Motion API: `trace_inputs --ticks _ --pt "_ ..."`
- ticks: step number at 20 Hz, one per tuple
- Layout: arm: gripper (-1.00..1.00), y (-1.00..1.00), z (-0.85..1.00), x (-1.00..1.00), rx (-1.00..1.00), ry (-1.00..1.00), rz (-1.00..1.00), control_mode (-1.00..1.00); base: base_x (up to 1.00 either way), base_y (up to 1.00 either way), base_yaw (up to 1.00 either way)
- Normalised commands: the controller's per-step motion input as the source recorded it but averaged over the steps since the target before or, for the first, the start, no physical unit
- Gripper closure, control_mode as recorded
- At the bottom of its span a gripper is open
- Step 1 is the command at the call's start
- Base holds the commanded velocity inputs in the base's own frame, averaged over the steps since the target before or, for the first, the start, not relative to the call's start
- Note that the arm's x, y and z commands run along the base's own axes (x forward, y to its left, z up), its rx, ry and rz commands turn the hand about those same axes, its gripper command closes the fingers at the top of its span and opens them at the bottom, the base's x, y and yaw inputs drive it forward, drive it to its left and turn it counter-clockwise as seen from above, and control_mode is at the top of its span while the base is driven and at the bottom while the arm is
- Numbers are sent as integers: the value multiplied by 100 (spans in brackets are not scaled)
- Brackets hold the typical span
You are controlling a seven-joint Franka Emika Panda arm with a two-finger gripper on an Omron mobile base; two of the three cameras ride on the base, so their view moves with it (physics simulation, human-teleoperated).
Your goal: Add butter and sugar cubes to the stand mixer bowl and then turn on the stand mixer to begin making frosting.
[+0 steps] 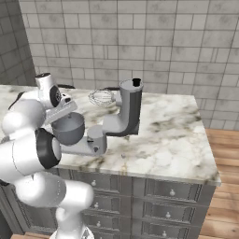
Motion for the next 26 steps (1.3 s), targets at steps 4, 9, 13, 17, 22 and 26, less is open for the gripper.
trace_inputs --ticks 4,9,13,17,22,26 --pt "-100 0 77 -100 7 -30 0 -100 0 0 0" --pt "-100 -29 70 -100 10 -24 0 -100 0 0 0" --pt "-100 -80 36 -100 17 -11 0 -100 0 0 0" --pt "-100 -100 16 -99 22 -6 0 -100 0 0 0" --pt "-100 -100 7 -57 22 -2 0 -100 0 0 0" --pt "-100 -100 0 -7 20 -3 0 -100 0 0 0"
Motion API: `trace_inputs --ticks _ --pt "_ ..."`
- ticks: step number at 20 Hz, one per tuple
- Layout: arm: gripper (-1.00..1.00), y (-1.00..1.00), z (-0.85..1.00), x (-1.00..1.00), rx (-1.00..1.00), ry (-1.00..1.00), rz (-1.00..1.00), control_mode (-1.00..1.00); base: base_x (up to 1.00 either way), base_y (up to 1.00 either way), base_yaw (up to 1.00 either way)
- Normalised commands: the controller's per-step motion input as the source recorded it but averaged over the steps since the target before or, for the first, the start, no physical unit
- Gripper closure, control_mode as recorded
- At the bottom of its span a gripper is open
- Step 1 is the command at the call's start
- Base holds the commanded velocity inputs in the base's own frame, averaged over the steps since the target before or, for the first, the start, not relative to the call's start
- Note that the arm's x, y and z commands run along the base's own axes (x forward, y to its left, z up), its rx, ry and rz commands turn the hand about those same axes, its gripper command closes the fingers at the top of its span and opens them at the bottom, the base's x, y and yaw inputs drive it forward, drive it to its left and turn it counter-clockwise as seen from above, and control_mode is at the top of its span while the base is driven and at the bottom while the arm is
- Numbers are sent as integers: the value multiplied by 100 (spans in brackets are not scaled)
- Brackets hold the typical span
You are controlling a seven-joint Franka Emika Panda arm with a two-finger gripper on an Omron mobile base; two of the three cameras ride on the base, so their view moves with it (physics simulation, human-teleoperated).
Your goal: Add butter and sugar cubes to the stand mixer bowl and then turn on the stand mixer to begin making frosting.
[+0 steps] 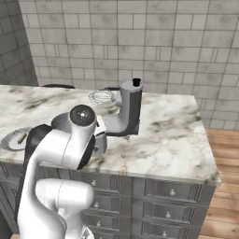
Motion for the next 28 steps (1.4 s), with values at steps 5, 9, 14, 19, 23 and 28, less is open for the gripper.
trace_inputs --ticks 5,9,14,19,23,28 --pt "-100 -91 0 0 17 -11 0 -100 0 0 0" --pt "-100 -67 -22 0 13 -16 0 -100 0 0 0" --pt "-100 -36 -22 0 8 -15 0 -100 0 0 0" --pt "-100 -13 -25 5 2 -11 0 -100 0 0 0" --pt "-100 -1 -26 35 0 -2 1 -100 0 0 0" --pt "-100 0 -18 46 0 0 3 -100 0 0 0"
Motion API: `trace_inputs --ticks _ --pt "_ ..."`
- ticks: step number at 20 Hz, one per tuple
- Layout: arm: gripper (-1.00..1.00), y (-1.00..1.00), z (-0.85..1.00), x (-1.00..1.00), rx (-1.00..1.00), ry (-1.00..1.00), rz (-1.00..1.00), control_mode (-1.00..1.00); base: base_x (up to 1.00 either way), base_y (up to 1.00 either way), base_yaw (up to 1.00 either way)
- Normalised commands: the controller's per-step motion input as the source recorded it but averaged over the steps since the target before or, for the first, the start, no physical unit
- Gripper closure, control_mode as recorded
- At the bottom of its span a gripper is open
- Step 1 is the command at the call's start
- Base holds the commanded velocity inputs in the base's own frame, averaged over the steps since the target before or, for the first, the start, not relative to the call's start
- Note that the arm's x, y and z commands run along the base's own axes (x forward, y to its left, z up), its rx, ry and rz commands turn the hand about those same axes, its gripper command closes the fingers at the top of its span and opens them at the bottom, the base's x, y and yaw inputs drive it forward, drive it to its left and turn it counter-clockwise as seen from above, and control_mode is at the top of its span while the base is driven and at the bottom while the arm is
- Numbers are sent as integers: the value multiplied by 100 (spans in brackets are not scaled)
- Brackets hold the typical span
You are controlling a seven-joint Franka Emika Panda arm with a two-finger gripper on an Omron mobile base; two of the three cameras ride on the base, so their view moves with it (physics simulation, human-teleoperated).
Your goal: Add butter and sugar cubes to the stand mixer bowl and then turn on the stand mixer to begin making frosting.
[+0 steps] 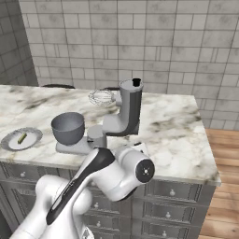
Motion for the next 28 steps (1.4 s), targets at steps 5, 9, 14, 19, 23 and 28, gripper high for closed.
trace_inputs --ticks 5,9,14,19,23,28 --pt "-100 0 -27 36 0 0 4 -100 0 0 0" --pt "-100 0 -45 25 0 0 6 -100 0 0 0" --pt "-100 0 -42 25 0 0 7 -100 0 0 0" --pt "-100 0 -24 27 0 0 7 -100 0 0 0" --pt "-100 0 -16 25 0 0 5 -100 0 0 0" --pt "-100 0 -19 31 0 0 3 -100 0 0 0"
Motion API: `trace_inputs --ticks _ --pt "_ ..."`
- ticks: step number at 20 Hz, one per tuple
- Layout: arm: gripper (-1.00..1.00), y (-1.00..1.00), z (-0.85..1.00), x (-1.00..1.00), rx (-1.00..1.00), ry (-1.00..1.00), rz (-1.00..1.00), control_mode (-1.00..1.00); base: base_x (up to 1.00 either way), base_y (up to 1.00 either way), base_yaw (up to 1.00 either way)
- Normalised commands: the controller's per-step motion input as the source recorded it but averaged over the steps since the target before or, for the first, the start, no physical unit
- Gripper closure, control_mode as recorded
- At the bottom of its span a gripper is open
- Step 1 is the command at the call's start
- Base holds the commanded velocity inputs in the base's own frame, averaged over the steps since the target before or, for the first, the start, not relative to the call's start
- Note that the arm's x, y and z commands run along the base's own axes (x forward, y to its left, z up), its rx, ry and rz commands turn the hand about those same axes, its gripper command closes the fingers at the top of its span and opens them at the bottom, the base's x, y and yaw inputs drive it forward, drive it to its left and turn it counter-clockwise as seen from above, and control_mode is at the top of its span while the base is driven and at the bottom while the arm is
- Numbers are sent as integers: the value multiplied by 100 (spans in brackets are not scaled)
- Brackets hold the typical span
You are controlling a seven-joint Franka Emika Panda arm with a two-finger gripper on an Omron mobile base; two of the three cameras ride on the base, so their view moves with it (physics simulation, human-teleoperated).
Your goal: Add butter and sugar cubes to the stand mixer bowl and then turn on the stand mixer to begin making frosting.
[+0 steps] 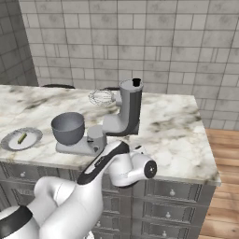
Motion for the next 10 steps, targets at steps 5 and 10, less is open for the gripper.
trace_inputs --ticks 5,10 --pt "-100 0 -25 33 0 0 1 -100 0 0 0" --pt "-100 -3 -22 22 0 0 1 -100 0 0 0"
